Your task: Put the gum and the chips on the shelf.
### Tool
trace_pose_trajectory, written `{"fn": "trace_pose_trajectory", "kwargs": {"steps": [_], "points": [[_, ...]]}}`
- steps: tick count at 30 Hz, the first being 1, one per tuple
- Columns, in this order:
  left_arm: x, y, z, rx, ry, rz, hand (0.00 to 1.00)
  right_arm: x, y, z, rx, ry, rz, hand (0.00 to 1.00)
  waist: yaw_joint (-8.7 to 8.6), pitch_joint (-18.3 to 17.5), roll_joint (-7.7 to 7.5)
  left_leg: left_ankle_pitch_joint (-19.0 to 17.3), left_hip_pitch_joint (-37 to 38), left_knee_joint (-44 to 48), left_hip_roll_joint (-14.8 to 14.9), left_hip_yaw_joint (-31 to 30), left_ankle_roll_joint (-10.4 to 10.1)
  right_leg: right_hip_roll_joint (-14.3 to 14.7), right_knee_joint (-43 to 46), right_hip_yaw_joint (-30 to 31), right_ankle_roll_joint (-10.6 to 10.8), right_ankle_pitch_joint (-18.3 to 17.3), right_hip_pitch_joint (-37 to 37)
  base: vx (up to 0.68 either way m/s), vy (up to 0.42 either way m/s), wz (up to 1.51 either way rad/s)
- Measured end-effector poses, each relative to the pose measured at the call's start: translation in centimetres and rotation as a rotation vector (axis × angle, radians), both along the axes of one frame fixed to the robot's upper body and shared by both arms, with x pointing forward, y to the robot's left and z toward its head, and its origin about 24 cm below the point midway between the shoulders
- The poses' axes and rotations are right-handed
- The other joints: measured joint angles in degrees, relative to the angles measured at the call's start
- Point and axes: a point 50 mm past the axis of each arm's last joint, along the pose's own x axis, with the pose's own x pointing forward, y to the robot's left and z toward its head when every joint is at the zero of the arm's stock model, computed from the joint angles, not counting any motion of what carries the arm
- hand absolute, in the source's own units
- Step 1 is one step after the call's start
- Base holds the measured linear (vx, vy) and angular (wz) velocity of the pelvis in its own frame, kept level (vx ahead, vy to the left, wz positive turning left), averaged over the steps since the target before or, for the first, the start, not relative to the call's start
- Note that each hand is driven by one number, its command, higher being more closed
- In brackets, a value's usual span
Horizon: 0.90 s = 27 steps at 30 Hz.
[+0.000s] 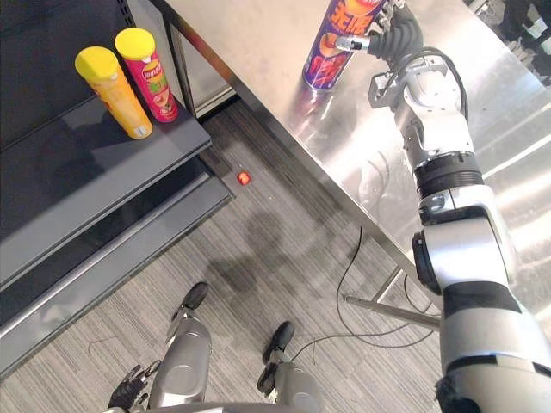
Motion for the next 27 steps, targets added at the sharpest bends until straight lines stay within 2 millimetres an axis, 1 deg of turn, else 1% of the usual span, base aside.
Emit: {"fn": "trace_pose_trajectory", "kwargs": {"steps": [2, 4, 7, 10, 13, 22, 27], "points": [[0.3, 0.0, 0.0, -0.009, -0.013, 0.019, 0.0, -0.1, -0.1, 0.2, 0.011, -0.008, -0.006, 0.0, 0.69, 0.26, -0.02, 0.0, -0.5, 0.01, 0.02, 0.03, 0.0, 0.01, 0.09, 0.08, 0.0, 0.0, -0.64, 0.0, 0.0, 0.0], [0.4, 0.0, 0.1, -0.01, -0.016, 0.02, 0.0, -0.1, -0.1, 0.5, 0.024, -0.016, -0.004, 0.0, 1.02, 0.34, -0.15, 0.0, -0.91, 0.08, 0.01, 0.01, 0.0, 0.01, 0.08, 0.07, 0.0, 0.01, -1.0, 0.02, -0.007, 0.0], [0.6, 0.1, 0.2, -0.005, -0.023, 0.021, 0.0, -0.1, 0.4, 0.9, 0.04, -0.029, 0.011, 0.0, 1.04, 0.84, -0.64, 0.0, -0.89, 0.08, 0.01, -0.21, 0.0, 0.02, 0.08, 0.04, 0.0, 0.01, -0.96, 0.03, -0.016, 0.01], [0.9, 0.2, 0.2, -0.003, -0.031, 0.02, 0.0, -0.1, 0.9, 1.6, 0.046, -0.048, 0.026, 0.0, 1.08, 1.72, -0.76, 0.0, -0.98, 0.08, -0.01, -0.4, 0.0, 0.03, 0.09, -0.09, 0.0, 0.01, -0.96, 0.0, 0.0, 0.0], [0.9, 0.1, 0.3, -0.002, -0.031, 0.02, 0.0, -0.1, 1.4, 1.6, 0.057, -0.048, 0.043, 0.0, 1.16, 1.74, -0.75, -0.01, -1.25, 0.08, -0.02, -0.61, -0.01, 0.07, 0.09, -0.34, 0.0, 0.01, -1.08, 0.01, -0.007, 0.01], [1.0, 0.1, 0.3, -0.002, -0.032, 0.02, 0.0, -0.2, 1.6, 2.4, 0.08, -0.067, 0.06, 0.0, 1.21, 1.74, -0.76, 0.0, -1.91, 0.38, -0.02, -0.79, -0.02, 0.17, 0.07, -0.73, 0.0, 0.01, -1.49, 0.01, -0.006, 0.01], [1.0, 0.1, 0.3, -0.002, -0.032, 0.02, 0.0, -0.3, 1.9, 3.3, 0.087, -0.084, 0.072, 0.0, 1.17, 1.74, -0.76, 0.01, -1.82, 0.48, -0.01, -0.78, -0.02, 0.18, 0.06, -0.78, 0.0, 0.01, -1.37, 0.0, 0.0, 0.0]]}}
